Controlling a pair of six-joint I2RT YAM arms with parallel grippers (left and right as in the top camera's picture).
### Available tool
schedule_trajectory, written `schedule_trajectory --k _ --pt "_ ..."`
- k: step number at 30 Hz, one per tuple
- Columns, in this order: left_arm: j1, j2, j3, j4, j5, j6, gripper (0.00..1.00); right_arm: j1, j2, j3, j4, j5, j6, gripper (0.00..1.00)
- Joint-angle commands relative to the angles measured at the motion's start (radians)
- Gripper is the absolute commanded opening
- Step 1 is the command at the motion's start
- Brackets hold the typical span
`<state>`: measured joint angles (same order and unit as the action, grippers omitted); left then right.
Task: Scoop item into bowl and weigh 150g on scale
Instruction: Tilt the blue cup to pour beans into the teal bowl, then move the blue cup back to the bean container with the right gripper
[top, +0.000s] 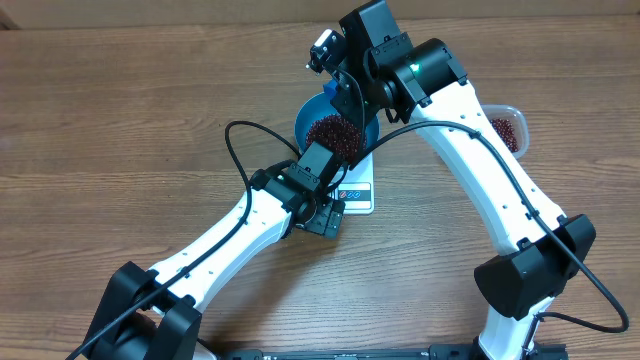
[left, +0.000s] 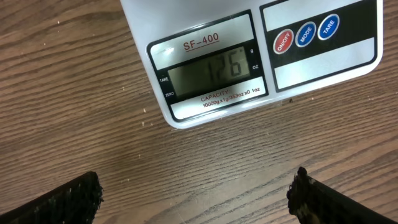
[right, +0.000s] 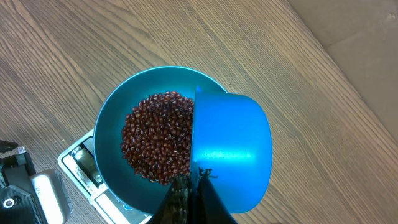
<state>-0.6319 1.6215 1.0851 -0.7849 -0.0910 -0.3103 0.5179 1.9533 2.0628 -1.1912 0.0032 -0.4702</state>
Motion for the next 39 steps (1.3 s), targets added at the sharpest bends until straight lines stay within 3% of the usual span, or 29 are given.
schedule_trajectory --k 1,12,24,30,39 --pt "0.011 0.001 -0.010 0.000 -0.013 0.019 0.99 0.005 -0.011 0.012 0.005 -0.006 0.010 0.04" --pt "0.011 0.001 -0.010 0.000 -0.013 0.019 0.99 -0.068 -0.010 0.012 0.026 -0.020 0.272 0.04" --pt "0.011 0.001 -0.010 0.000 -0.013 0.019 1.00 -0.348 -0.010 0.012 -0.067 -0.661 0.318 0.04" --pt "0.011 0.001 -0.010 0.001 -0.013 0.019 0.99 -0.519 -0.010 0.012 -0.139 -0.617 0.317 0.04" --pt "0.011 0.001 -0.010 0.001 -0.013 0.019 1.00 -0.683 -0.010 0.012 -0.169 -0.317 0.317 0.04"
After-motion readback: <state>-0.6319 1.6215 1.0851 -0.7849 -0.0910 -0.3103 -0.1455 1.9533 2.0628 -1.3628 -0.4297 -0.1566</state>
